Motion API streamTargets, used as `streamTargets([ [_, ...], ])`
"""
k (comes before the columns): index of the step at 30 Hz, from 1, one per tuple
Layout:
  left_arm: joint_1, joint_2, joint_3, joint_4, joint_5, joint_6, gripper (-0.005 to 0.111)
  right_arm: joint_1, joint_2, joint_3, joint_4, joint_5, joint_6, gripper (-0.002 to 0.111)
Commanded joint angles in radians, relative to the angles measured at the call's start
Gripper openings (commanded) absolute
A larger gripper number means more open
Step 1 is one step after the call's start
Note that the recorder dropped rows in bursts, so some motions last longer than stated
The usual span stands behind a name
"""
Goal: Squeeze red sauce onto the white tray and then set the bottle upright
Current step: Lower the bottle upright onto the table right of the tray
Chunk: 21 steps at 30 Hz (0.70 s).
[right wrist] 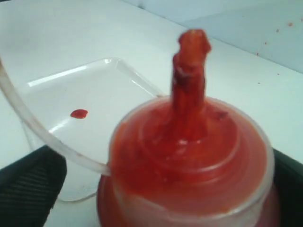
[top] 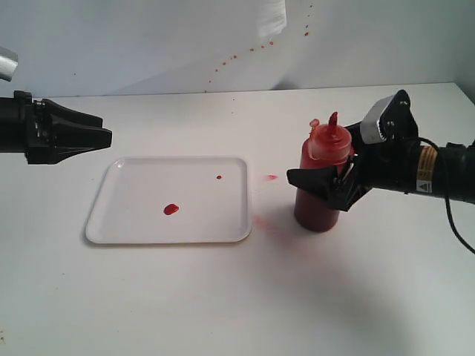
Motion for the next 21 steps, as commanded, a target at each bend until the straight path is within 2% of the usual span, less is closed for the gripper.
streamTargets([
  [1, -0.004, -0.008, -0.007, -0.006, 0.007, -0.009, 0.054, -0.004, -0.045, -0.003, -0.072, 0.06, 0.048, 0.093],
  [12, -0.004, -0.008, -0.007, -0.006, 0.007, -0.009, 0.054, -0.004, -0.106, -0.003, -0.086, 0.122, 0.114, 0.093],
  [21, -0.004, -0.008, -0.007, -0.006, 0.007, -0.009, 0.054, -0.004, -0.227, -0.003, -0.272, 0.306, 0.299, 0.093],
])
